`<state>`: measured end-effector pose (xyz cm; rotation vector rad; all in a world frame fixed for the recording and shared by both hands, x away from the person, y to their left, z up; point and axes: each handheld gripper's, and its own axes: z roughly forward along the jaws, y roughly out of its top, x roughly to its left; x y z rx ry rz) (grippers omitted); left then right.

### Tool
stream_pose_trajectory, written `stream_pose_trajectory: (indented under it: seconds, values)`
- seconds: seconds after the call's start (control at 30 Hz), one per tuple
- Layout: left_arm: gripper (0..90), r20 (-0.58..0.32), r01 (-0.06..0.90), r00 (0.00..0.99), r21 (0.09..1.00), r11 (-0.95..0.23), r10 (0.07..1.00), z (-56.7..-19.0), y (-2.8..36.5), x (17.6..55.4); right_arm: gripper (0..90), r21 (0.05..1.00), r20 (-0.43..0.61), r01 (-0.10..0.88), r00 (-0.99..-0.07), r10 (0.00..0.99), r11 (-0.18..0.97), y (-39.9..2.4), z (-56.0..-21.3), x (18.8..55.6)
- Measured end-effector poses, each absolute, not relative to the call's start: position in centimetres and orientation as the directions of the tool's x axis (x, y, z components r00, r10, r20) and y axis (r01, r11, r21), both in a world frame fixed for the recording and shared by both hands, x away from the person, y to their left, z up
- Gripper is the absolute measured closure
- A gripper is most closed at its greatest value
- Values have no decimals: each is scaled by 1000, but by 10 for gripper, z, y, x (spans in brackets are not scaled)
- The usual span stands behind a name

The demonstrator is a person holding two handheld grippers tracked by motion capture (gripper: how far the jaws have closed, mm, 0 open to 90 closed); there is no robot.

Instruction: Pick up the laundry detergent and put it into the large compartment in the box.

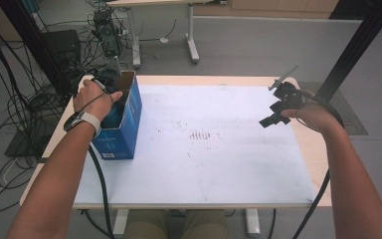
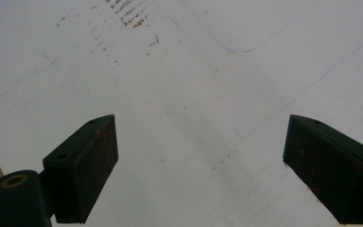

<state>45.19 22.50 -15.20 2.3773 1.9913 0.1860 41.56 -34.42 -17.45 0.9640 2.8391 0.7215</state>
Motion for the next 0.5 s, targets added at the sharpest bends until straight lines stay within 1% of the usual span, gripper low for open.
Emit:
stream_pose_trajectory:
  seconds: [0.5]
  values:
    - [373, 70, 978, 170, 107, -177, 983, -152, 225, 451, 112, 448, 91, 561, -804, 588, 697, -345, -174, 415]
